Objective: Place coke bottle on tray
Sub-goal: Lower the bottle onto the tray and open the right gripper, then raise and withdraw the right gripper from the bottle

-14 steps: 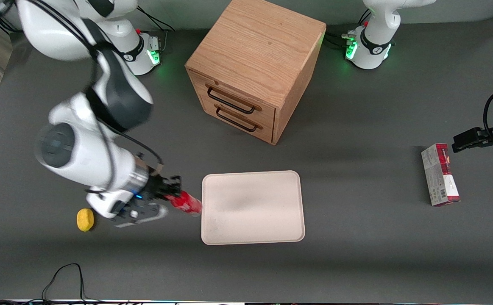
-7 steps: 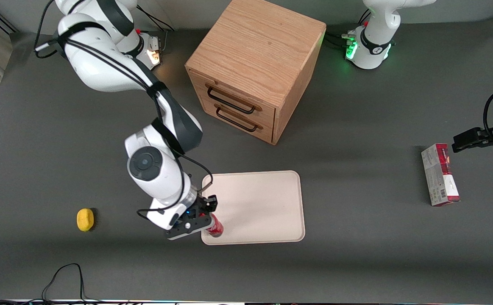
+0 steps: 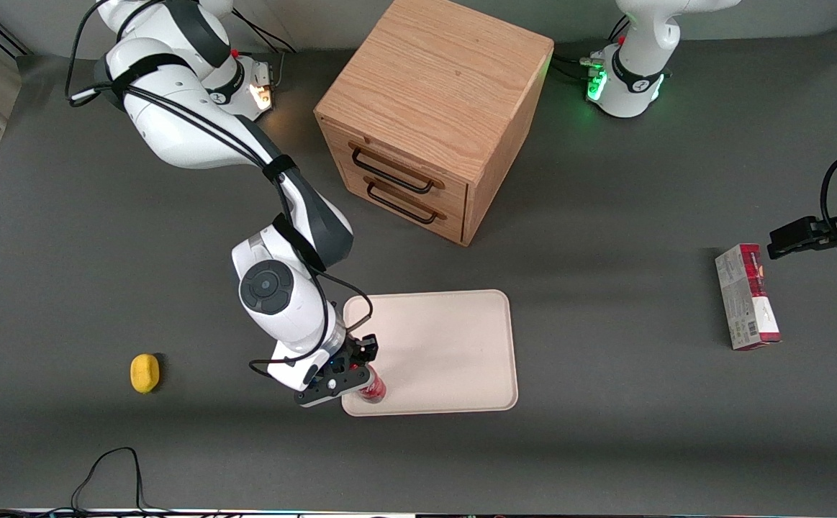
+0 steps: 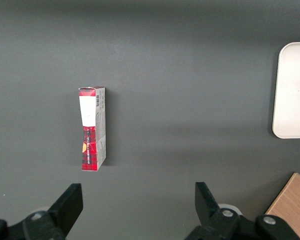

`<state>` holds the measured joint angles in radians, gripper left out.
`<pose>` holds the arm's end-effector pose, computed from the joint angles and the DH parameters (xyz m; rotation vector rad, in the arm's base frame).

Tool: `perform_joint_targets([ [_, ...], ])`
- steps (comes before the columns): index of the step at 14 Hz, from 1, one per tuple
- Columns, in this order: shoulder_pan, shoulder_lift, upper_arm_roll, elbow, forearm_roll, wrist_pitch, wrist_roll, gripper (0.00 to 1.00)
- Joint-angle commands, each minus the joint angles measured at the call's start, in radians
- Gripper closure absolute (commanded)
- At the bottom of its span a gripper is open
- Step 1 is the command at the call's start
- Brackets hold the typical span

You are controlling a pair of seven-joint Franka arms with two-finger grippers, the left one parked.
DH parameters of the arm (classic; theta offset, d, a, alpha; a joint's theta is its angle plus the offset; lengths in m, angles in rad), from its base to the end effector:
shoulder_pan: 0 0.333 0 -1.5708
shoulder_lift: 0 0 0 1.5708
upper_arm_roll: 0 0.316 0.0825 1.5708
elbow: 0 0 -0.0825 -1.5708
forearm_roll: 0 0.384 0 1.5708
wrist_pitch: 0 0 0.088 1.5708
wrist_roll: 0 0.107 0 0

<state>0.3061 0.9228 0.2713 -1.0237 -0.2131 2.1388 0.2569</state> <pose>0.7123 0.3570 0.3192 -2.9963 -0.4344 -0.2971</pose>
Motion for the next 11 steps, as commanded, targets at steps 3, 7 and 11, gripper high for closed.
perform_joint_targets([
  [3,-0.009,-0.038,0.009,-0.021,-0.025,0.007,0.027,0.0],
  [7,-0.042,-0.175,0.009,-0.076,0.027,-0.118,0.031,0.0],
  [11,-0.131,-0.555,-0.064,-0.475,0.231,-0.154,0.021,0.0],
])
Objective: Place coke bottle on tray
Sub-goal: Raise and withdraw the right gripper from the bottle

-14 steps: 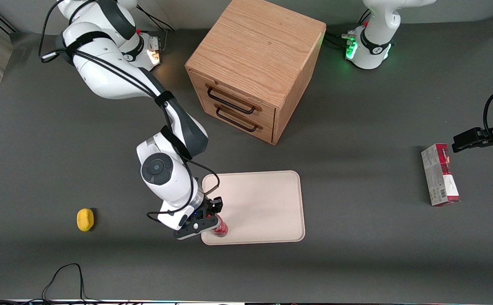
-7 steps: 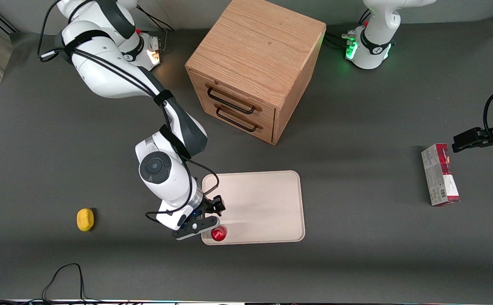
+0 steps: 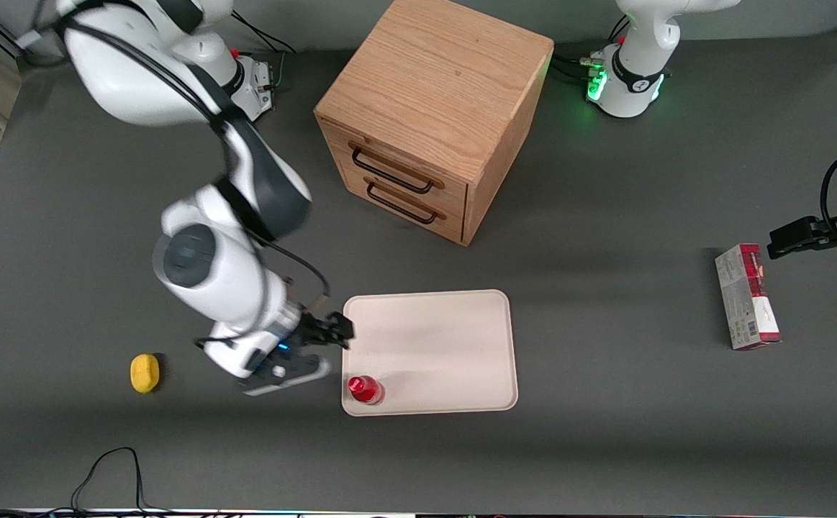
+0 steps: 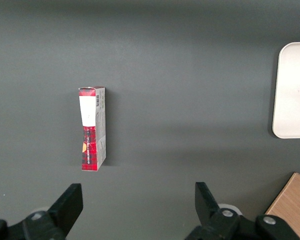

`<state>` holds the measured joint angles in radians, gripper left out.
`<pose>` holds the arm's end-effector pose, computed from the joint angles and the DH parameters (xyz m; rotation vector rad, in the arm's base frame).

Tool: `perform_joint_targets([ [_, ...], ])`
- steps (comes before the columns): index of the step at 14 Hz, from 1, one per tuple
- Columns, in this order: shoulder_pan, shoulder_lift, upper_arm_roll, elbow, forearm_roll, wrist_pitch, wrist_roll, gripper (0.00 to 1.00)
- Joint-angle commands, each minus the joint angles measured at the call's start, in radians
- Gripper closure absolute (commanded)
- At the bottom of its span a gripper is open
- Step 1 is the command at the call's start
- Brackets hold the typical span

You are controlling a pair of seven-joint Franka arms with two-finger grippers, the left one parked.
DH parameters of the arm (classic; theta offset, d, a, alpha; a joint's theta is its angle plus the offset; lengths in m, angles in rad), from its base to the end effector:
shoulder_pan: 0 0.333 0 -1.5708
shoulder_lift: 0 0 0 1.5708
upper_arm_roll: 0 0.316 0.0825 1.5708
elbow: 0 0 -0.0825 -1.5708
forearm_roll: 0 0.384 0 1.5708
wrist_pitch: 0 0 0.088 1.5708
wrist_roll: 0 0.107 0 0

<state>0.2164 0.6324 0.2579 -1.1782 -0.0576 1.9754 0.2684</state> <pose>0.6904 0.2901 0.4471 -2.9727 -0.2410 -0.2066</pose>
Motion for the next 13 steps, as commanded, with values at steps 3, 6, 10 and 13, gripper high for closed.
perform_joint_targets([
  [3,-0.04,-0.546,-0.178,-0.597,0.137,-0.047,-0.001,0.0],
  [6,-0.04,-0.739,-0.285,-0.75,0.137,-0.15,-0.092,0.0],
  [10,-0.043,-0.835,-0.331,-0.762,0.071,-0.257,-0.184,0.0],
  [13,-0.058,-0.812,-0.33,-0.717,0.071,-0.271,-0.175,0.0],
])
